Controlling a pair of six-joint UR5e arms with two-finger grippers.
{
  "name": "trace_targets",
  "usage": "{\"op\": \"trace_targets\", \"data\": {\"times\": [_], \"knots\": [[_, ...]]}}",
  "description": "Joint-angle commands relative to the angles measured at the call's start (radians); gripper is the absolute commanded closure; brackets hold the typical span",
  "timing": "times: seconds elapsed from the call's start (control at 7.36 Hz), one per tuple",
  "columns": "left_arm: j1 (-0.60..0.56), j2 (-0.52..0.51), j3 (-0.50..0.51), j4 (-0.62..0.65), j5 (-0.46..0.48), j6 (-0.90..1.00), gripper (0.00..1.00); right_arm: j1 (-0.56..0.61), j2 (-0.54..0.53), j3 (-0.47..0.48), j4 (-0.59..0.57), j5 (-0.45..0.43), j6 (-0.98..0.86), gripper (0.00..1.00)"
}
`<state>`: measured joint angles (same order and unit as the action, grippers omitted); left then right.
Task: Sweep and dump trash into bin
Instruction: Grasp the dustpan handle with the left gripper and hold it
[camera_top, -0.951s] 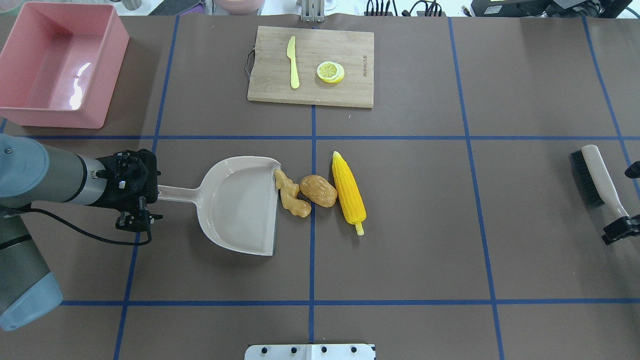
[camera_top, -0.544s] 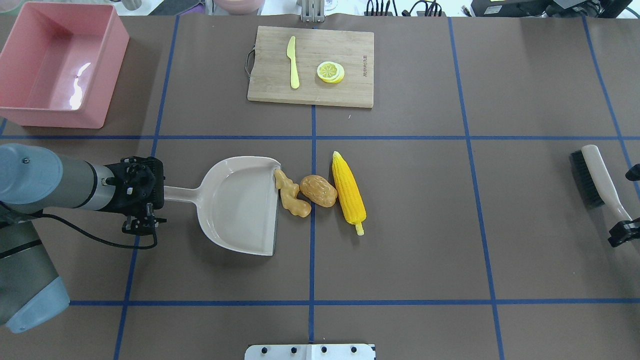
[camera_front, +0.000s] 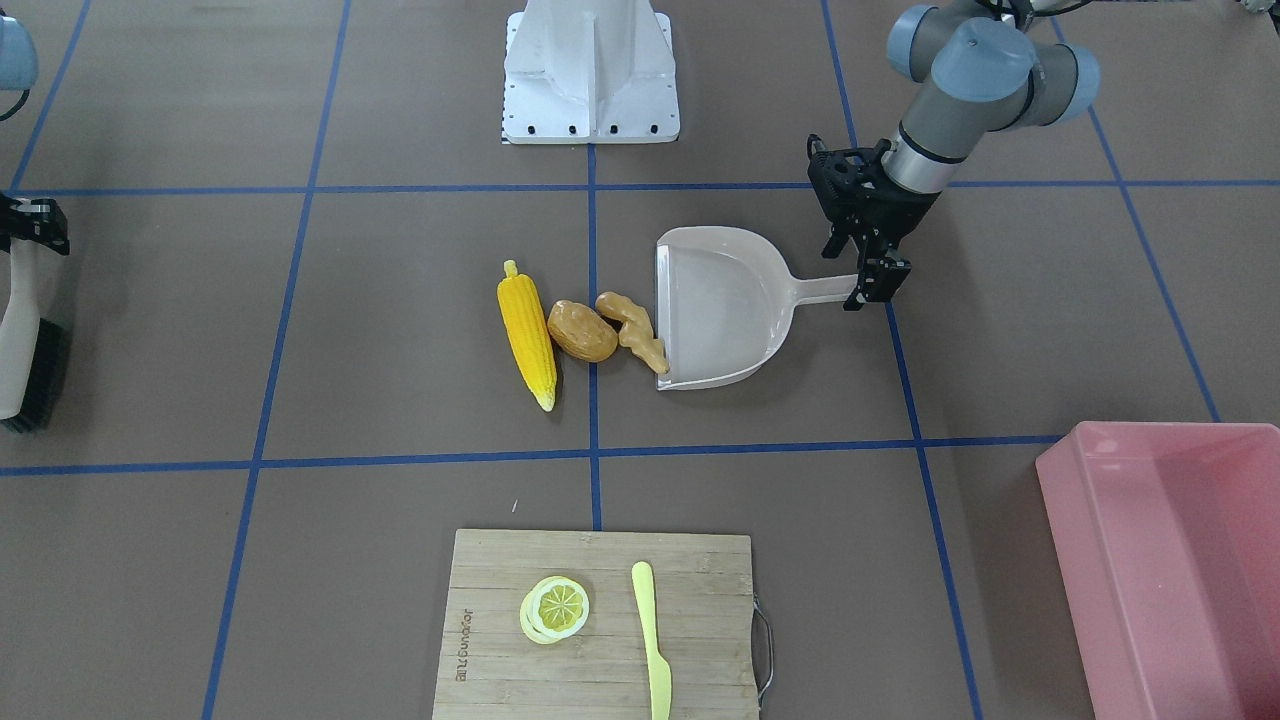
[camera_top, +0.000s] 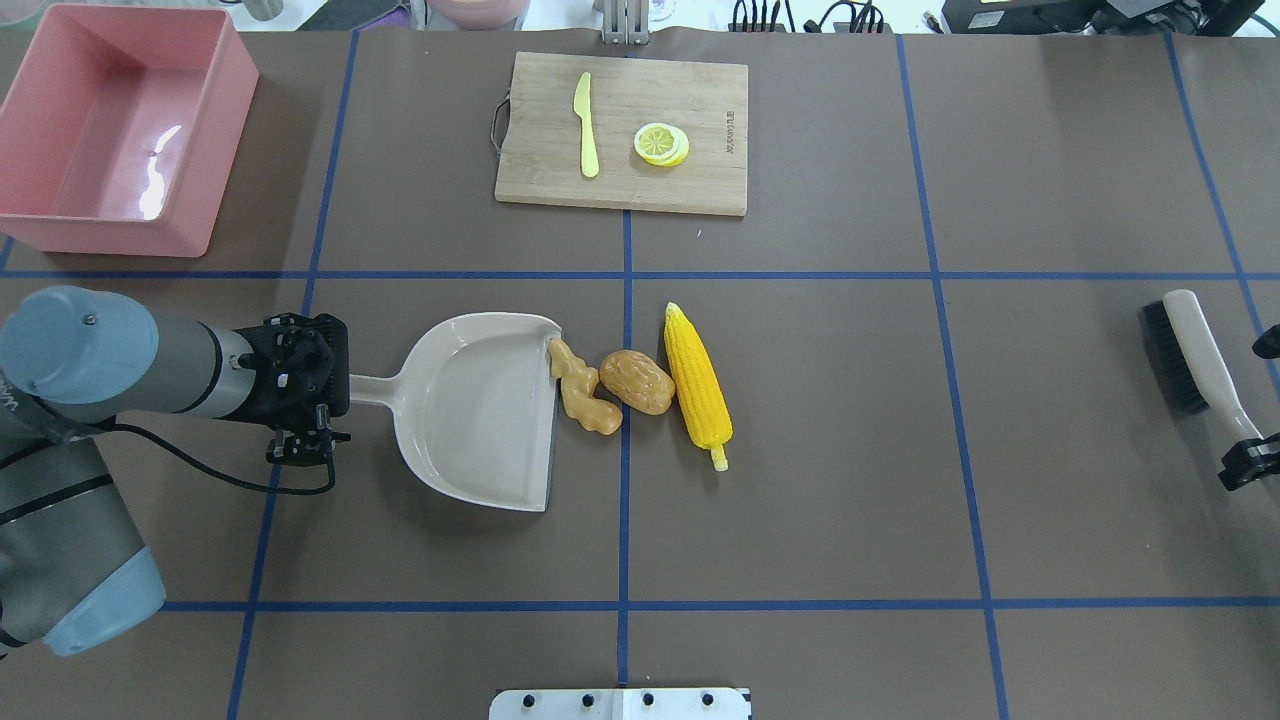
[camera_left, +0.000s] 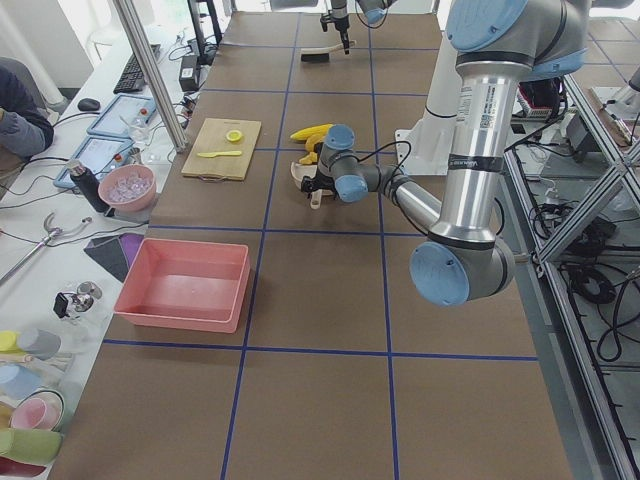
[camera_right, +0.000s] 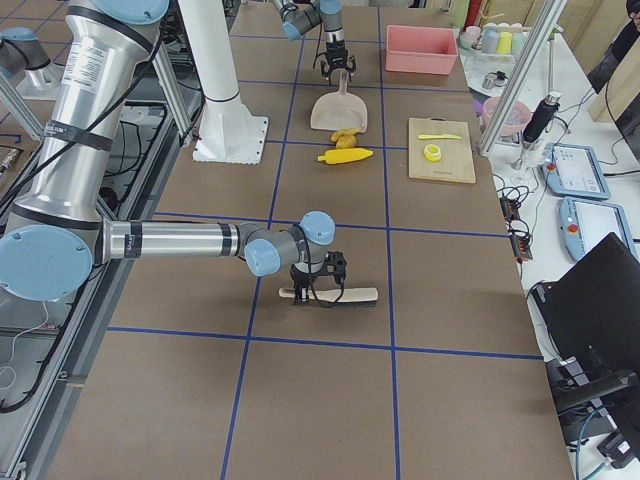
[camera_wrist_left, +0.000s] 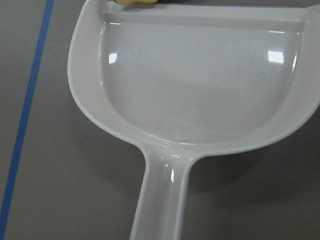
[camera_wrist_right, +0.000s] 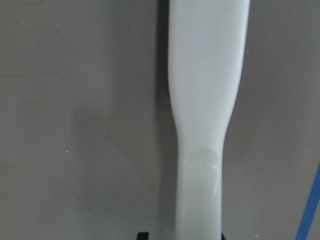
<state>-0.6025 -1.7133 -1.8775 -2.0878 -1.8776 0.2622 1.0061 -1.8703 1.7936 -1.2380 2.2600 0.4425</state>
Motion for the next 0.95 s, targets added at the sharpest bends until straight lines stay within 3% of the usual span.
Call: {"op": "trace_targets", "data": {"times": [0.0, 0.27, 0.41, 0.54, 0.82], "knots": [[0.004, -0.015, 0.018, -0.005, 0.011, 0.002, 0.09, 0.029, 0.0, 0.001, -0.001, 0.001, -0.014, 0.48], [0.006, -0.014, 0.018, -0.009, 0.011, 0.002, 0.11, 0.054, -0.001, 0.001, -0.004, 0.001, -0.066, 0.49], [0.004, -0.011, 0.017, -0.017, 0.009, 0.003, 0.11, 0.052, 0.002, -0.005, -0.003, -0.002, -0.067, 0.62], [0.0, -0.008, 0.017, -0.034, 0.003, 0.031, 0.11, 0.052, 0.005, -0.01, -0.003, -0.02, -0.067, 0.82], [-0.002, -0.003, 0.017, -0.035, 0.0, 0.035, 0.11, 0.051, 0.014, -0.01, -0.003, -0.025, -0.065, 0.81]]}}
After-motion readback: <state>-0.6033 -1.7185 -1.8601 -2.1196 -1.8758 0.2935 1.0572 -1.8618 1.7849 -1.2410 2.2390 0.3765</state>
